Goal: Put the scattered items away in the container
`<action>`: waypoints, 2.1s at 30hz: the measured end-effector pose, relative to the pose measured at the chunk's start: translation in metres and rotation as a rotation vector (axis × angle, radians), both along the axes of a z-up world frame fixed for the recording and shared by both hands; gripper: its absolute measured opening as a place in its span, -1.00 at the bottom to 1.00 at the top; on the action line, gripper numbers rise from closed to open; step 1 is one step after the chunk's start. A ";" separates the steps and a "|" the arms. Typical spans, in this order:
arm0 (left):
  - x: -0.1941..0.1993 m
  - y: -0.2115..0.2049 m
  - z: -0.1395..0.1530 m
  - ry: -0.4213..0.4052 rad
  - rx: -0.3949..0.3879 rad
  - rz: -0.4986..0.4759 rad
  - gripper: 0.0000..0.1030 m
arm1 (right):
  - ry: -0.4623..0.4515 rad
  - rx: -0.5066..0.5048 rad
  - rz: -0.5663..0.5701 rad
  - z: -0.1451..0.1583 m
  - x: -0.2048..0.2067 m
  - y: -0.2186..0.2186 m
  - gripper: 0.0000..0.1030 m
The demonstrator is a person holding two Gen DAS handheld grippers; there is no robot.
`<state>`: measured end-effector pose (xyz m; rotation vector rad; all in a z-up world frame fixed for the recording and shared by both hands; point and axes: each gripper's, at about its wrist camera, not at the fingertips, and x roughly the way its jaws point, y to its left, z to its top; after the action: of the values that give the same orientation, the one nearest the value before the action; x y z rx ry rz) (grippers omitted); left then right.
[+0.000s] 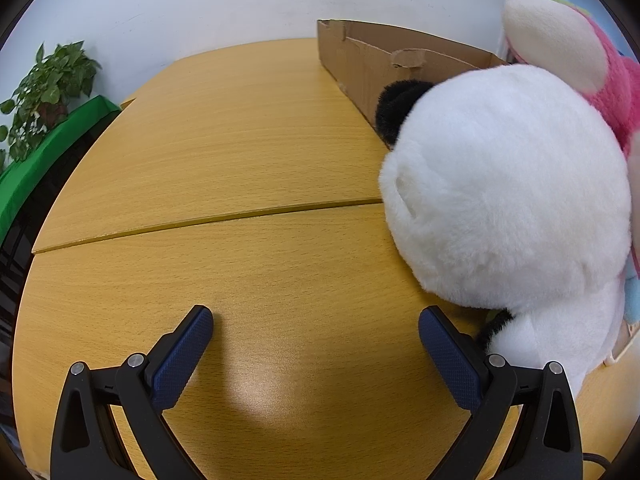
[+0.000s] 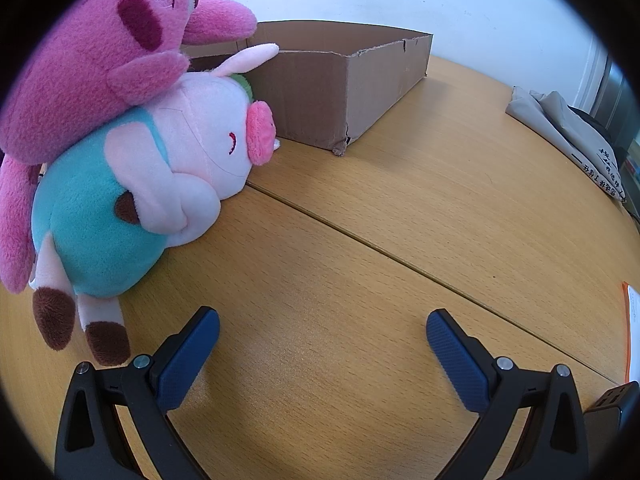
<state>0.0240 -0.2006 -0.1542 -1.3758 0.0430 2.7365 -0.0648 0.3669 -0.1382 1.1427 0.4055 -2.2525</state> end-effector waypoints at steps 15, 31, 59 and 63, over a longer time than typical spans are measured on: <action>0.029 0.015 0.000 -0.001 -0.003 -0.234 1.00 | -0.001 0.000 0.075 0.000 0.023 0.003 1.00; 0.032 0.022 -0.002 -0.001 -0.001 -0.244 1.00 | 0.002 0.004 0.064 0.000 0.028 -0.005 1.00; 0.034 0.044 -0.009 -0.001 0.002 -0.233 1.00 | 0.000 0.002 0.061 0.000 0.030 -0.005 1.00; 0.041 0.051 -0.010 -0.018 -0.003 -0.192 1.00 | -0.002 -0.001 0.009 0.001 0.034 -0.004 1.00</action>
<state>0.0652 -0.1495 -0.1645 -1.3224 0.1696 2.5675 -0.0308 0.3633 -0.1372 1.1404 0.4080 -2.2432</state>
